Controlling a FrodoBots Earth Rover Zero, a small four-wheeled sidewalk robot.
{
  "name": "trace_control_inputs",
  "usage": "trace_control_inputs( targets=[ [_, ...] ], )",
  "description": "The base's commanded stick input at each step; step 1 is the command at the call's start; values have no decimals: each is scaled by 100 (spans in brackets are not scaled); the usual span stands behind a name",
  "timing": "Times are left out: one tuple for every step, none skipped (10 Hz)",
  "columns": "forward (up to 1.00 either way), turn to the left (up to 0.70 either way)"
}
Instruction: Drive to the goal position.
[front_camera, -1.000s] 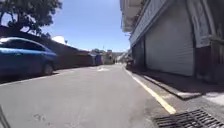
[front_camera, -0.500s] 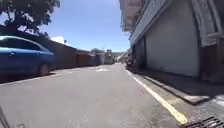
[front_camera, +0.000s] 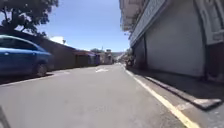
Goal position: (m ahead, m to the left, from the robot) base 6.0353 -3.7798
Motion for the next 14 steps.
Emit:
trace_control_inputs(
  targets=[
    [45, 0],
    [45, 0],
    [45, 0],
    [45, 0],
    [45, 0],
    [45, 0],
    [45, 0],
    [45, 0],
    [45, 0],
    [45, 0],
    [45, 0],
    [45, 0],
    [45, 0],
    [45, 0]
  ],
)
